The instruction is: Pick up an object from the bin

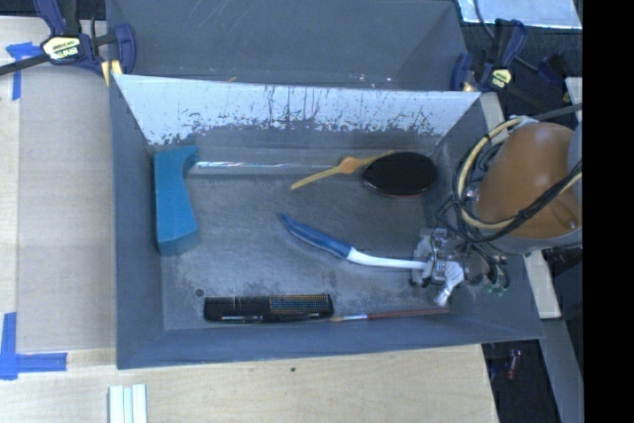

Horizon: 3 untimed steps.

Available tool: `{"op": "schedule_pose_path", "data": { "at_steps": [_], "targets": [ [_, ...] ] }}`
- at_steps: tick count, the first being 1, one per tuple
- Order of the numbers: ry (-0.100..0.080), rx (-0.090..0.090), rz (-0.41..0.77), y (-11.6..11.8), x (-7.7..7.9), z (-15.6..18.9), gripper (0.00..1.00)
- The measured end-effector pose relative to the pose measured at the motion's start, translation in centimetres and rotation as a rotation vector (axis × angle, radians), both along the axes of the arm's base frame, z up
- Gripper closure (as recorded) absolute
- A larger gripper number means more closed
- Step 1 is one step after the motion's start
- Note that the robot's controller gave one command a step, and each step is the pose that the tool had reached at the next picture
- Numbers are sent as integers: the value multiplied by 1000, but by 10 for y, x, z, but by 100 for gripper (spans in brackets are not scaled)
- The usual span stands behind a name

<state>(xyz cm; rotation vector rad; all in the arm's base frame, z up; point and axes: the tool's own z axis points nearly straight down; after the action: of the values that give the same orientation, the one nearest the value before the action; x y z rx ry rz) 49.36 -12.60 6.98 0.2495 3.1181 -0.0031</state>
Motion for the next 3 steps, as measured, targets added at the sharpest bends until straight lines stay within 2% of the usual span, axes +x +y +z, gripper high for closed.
{"op": "schedule_pose_path", "data": {
  "at_steps": [3],
  "targets": [
    [0,0,0,0,0,0,100]
  ]
}}
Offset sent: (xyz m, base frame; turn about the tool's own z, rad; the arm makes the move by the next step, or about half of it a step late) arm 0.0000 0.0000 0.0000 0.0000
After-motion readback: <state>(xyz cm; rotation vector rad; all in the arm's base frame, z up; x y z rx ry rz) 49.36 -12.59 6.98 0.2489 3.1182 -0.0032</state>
